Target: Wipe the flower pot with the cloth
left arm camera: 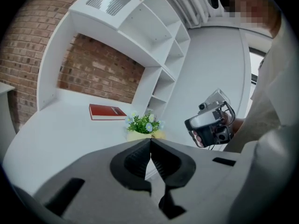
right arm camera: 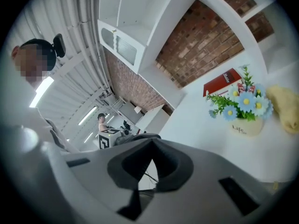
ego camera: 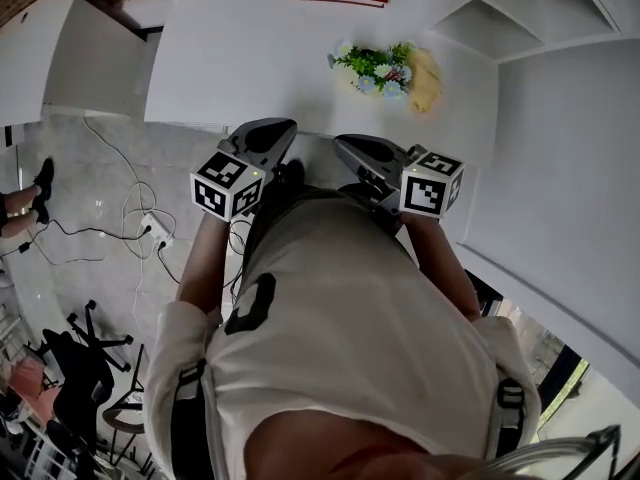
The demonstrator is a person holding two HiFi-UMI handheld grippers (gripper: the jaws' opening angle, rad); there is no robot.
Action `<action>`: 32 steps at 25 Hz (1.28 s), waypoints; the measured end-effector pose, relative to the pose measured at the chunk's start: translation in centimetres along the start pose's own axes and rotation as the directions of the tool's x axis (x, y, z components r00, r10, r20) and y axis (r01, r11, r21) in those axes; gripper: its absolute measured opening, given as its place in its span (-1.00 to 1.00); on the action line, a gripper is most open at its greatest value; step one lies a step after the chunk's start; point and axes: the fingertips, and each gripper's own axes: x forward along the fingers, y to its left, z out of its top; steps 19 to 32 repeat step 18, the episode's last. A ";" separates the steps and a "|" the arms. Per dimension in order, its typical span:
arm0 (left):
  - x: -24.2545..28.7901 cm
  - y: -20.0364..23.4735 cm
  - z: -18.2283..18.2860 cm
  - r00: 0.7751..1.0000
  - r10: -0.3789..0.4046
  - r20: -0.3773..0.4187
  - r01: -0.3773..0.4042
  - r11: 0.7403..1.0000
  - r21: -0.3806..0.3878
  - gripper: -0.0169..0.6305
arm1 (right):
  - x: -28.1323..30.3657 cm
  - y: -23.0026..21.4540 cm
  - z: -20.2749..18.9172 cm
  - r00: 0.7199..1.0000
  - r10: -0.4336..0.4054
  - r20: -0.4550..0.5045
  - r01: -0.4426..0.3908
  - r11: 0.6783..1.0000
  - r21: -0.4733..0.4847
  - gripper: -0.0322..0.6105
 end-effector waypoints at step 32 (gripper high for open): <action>5.2 -25.2 -2.3 0.920 -0.391 0.035 0.393 0.913 -0.107 -0.88 | -17.0 -0.3 -6.7 0.975 0.030 0.220 -0.047 0.996 0.073 -0.87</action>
